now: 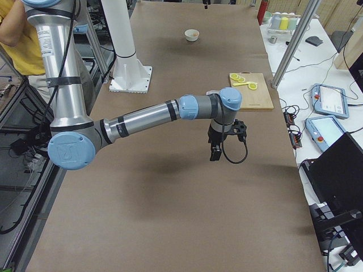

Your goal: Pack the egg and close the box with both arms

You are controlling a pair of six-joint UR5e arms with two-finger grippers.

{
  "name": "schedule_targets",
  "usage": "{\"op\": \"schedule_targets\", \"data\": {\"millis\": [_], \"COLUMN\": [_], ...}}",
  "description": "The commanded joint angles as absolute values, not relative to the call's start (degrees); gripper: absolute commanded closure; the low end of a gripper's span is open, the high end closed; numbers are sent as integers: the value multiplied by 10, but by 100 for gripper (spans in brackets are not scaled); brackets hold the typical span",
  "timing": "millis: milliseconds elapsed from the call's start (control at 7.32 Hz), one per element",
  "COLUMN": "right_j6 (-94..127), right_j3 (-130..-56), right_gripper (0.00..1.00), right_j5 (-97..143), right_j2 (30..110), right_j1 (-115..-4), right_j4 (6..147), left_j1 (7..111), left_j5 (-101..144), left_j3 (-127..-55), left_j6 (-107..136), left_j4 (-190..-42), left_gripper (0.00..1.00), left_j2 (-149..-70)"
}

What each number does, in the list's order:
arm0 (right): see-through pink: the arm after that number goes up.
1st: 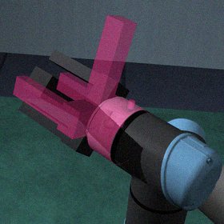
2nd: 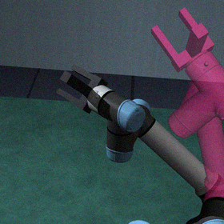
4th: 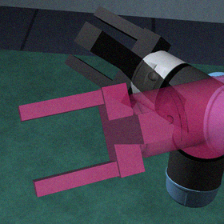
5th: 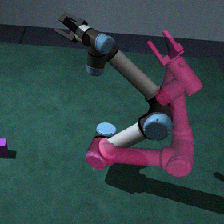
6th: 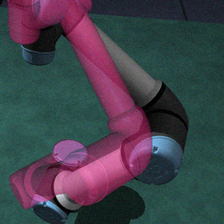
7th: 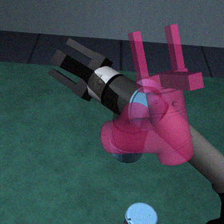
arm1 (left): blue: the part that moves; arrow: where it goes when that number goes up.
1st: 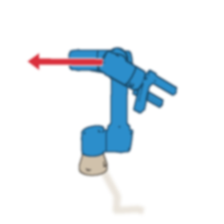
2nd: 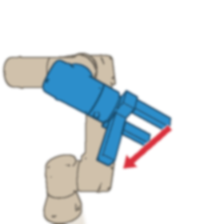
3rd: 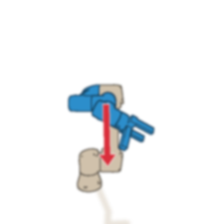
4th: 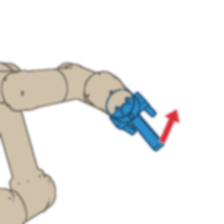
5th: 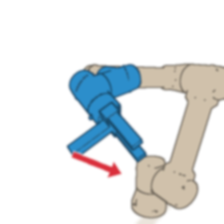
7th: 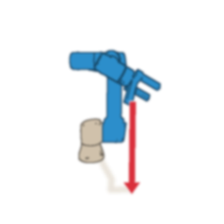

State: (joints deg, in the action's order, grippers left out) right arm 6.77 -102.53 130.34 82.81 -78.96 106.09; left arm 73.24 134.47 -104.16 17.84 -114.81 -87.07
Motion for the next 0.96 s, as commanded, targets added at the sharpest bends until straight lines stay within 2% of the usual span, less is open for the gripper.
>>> {"op": "schedule_targets", "data": {"millis": [0,547,683,820], "right_j6": [68,68,68,68], "right_j3": [-1027,-1027,-1027,-1027], "right_gripper": [0,0,0,0], "right_j5": [1303,1303,1303,1303], "right_j2": [825,824,824,824], "right_j1": [-788,-787,-787,-785], "right_j4": [1067,1068,1070,1070], "left_j1": [660,642,623,612], "left_j5": [1341,1328,1317,1305], "left_j3": [-1047,-1028,-1015,-1004], "left_j6": [170,3,-11,-38], "left_j4": [-1152,-1151,-1151,-1150], "left_gripper": [4,5,15,15], "left_j2": [-902,-912,-912,-909]}}
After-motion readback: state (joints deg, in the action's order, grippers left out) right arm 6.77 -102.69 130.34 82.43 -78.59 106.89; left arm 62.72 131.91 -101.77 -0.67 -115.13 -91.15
